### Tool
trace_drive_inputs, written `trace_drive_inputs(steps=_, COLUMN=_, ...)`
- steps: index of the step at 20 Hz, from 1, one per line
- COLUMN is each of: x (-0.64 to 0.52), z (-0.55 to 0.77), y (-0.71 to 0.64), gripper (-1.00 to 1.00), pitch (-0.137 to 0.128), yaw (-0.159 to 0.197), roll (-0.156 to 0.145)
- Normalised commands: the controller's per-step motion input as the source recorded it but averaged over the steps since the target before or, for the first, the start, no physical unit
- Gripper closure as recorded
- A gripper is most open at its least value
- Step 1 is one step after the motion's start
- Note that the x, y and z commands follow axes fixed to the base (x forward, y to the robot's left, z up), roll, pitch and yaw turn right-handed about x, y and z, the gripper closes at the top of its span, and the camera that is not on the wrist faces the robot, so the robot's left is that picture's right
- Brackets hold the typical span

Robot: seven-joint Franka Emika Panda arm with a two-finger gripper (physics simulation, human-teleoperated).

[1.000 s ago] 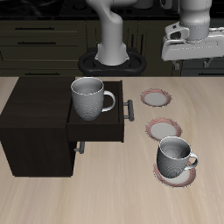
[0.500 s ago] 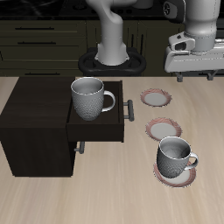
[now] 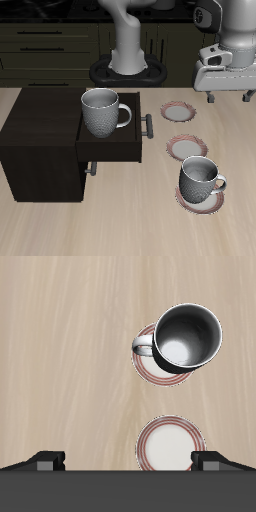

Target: Place the porcelain mug that is on the plate onto the top of the cabinet

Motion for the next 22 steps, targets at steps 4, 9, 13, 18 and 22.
trace_drive_inputs(steps=4, x=0.23, z=-0.09, y=0.11, gripper=-1.0, pitch=0.017, yaw=0.013, roll=0.046)
trace_drive_inputs(steps=9, x=0.42, z=-0.06, y=-0.11, gripper=-1.0, pitch=-0.018, yaw=0.047, roll=-0.029)
trace_drive_inputs(steps=13, x=0.32, z=-0.04, y=-0.18, gripper=-1.0, pitch=-0.008, yaw=0.028, roll=-0.009)
trace_drive_inputs(steps=18, x=0.27, z=0.01, y=-0.31, gripper=-1.0, pitch=-0.028, yaw=0.0, roll=-0.013)
trace_drive_inputs(steps=22, x=0.1, z=-0.15, y=-0.17, gripper=-1.0, pitch=-0.026, yaw=0.001, roll=0.022)
